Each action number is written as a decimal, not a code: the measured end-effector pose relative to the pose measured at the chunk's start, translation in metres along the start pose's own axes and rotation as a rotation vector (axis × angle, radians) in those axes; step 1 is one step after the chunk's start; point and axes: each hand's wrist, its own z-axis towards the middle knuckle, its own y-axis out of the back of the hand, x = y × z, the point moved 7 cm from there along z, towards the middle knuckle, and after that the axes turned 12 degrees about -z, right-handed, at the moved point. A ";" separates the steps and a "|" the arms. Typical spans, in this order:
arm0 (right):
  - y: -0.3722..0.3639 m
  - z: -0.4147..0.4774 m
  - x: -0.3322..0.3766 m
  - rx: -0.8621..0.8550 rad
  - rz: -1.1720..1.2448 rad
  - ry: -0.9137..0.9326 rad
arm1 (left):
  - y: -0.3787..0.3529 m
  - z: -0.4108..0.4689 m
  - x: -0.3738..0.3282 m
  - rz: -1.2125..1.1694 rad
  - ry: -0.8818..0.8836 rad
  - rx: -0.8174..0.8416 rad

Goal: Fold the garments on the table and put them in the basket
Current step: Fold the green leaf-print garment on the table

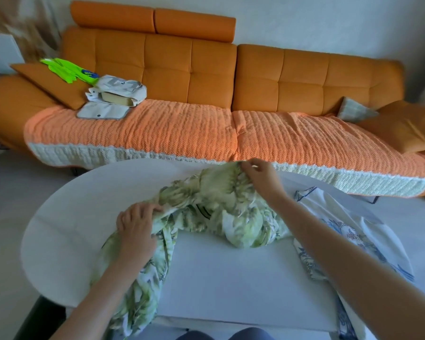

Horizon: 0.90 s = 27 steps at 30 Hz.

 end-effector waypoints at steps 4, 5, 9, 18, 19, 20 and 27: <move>0.004 0.023 -0.007 0.095 0.656 -0.295 | -0.007 0.000 0.012 -0.061 0.214 0.183; 0.003 0.029 -0.007 0.135 0.724 -0.273 | -0.010 -0.001 0.015 -0.098 0.273 0.230; -0.011 0.032 -0.008 0.212 0.446 -0.184 | -0.011 0.001 0.024 -0.107 0.290 0.221; -0.060 -0.029 -0.057 0.435 -0.638 -0.048 | 0.003 -0.008 0.063 -0.941 0.965 -0.003; -0.060 -0.034 -0.066 0.440 -0.751 -0.082 | -0.002 -0.013 0.063 -1.083 1.074 0.018; -0.062 -0.037 -0.075 0.452 -0.807 -0.100 | -0.006 -0.014 0.061 -1.197 1.112 0.043; -0.044 -0.028 -0.087 0.415 -0.473 -0.114 | 0.013 0.002 0.037 -1.474 0.906 0.063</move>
